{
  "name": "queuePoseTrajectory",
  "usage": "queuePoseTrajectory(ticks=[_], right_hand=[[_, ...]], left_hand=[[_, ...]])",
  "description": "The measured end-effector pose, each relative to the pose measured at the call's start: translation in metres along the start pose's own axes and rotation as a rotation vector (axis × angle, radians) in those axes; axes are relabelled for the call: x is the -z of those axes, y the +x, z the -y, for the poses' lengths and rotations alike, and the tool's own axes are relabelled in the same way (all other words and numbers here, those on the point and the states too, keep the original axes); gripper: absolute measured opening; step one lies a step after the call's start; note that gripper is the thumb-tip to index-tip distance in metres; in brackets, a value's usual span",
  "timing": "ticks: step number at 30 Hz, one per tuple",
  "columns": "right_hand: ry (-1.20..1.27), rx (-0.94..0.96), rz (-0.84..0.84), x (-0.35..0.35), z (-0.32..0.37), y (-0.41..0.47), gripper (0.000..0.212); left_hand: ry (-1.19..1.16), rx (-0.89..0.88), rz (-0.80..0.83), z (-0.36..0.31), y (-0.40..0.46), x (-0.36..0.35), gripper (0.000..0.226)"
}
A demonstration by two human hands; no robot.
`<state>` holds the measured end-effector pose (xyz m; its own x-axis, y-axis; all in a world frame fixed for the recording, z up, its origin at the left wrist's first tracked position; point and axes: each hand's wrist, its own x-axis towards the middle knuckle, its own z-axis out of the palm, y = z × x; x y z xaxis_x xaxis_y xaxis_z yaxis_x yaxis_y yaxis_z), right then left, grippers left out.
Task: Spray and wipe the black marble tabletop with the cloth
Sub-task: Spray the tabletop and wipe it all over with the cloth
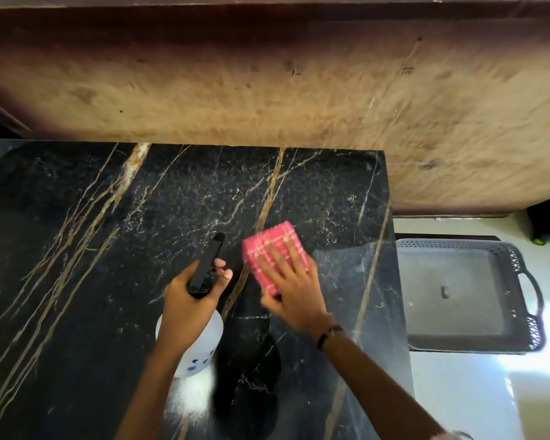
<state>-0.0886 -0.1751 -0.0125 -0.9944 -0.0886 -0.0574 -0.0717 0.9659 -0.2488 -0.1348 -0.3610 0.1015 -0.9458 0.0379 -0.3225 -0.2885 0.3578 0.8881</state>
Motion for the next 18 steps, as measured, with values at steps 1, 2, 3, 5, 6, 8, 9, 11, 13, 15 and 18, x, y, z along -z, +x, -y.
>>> queuePoseTrajectory(ticks=[1, 2, 3, 5, 6, 8, 9, 11, 13, 15, 18], right_hand=[[-0.022, 0.049, 0.016, -0.003, -0.003, -0.025, 0.069], [-0.048, 0.067, 0.022, -0.004, -0.014, -0.049, 0.069], [-0.065, 0.048, 0.019, -0.003, -0.029, -0.069, 0.07], [-0.065, -0.088, 0.004, 0.008, -0.066, -0.094, 0.07], [-0.042, -0.179, 0.003, 0.015, -0.08, -0.095, 0.07], [0.005, -0.347, -0.002, 0.026, -0.096, -0.075, 0.072], [0.017, -0.405, -0.017, 0.029, -0.095, -0.059, 0.072], [0.008, -0.438, -0.022, 0.028, -0.077, -0.028, 0.072], [-0.006, -0.339, -0.005, 0.019, -0.047, -0.013, 0.073], [-0.009, -0.162, 0.004, 0.007, -0.009, -0.027, 0.07], [-0.018, 0.084, 0.056, -0.011, 0.024, -0.093, 0.071]], left_hand=[[0.002, 0.001, -0.006, 0.001, -0.005, -0.001, 0.011], [0.005, -0.001, -0.01, 0.002, -0.009, -0.002, 0.011], [0.006, 0.0, -0.01, 0.003, -0.013, -0.003, 0.012], [-0.015, 0.02, 0.001, 0.005, -0.023, -0.007, 0.014], [-0.022, 0.027, 0.004, 0.006, -0.027, -0.008, 0.013], [-0.023, 0.019, 0.003, 0.007, -0.035, -0.01, 0.011], [-0.026, 0.014, 0.001, 0.008, -0.039, -0.011, 0.011], [-0.03, 0.01, 0.0, 0.009, -0.046, -0.013, 0.011], [-0.03, 0.017, -0.001, 0.011, -0.053, -0.014, 0.013], [-0.016, 0.015, -0.009, 0.012, -0.06, -0.014, 0.013], [-0.001, 0.003, -0.024, 0.014, -0.071, -0.013, 0.013]])
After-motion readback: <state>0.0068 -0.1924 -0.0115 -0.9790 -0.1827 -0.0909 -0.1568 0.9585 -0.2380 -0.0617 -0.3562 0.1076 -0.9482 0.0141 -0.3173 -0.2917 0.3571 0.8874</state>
